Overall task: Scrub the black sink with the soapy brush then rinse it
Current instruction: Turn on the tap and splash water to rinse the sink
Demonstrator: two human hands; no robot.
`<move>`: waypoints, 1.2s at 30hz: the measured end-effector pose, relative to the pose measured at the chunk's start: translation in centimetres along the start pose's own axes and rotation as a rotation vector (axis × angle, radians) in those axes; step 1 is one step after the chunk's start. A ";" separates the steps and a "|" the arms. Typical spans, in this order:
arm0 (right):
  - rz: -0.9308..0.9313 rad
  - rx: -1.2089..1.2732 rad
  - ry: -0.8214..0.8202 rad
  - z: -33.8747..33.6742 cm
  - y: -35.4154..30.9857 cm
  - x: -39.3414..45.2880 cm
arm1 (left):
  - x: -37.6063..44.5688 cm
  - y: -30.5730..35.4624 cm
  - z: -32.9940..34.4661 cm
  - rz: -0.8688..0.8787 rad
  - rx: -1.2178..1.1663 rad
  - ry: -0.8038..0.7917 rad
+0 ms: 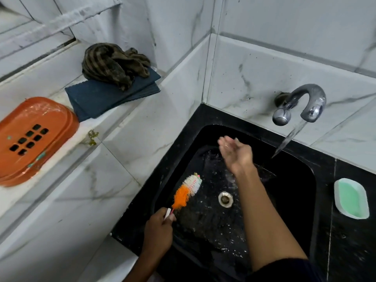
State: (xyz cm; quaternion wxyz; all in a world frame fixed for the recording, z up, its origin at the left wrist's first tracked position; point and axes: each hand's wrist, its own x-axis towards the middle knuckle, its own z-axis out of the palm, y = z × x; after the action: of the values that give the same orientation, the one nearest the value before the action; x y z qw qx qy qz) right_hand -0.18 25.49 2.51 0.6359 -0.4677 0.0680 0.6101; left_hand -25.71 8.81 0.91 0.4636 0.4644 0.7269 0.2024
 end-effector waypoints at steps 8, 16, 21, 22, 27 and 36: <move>0.120 0.035 -0.018 2.0 0.9 -1.8 | 0.2 0.9 -0.1 0.027 -0.019 0.007; 0.117 0.463 0.374 -5.9 0.0 -0.6 | 0.2 0.0 -0.6 -0.008 -0.043 -0.032; 0.043 0.327 0.338 -6.1 0.0 -0.7 | -0.3 0.4 -0.9 0.017 -0.029 -0.053; 0.053 0.331 0.300 -5.6 0.0 -0.6 | -0.3 0.4 -0.9 0.016 -0.029 -0.056; 0.150 0.151 0.058 -2.2 -1.7 1.3 | -0.6 0.4 -1.0 0.019 0.013 -0.041; 0.132 0.514 0.340 -7.8 -0.3 0.6 | -1.0 1.1 -0.7 0.030 0.017 -0.031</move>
State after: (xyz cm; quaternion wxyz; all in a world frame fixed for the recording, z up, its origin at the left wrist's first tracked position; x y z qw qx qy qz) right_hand 3.98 20.70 -2.02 0.6719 -0.3817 0.3554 0.5259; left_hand -25.59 8.63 2.53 0.4678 0.4822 0.7144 0.1958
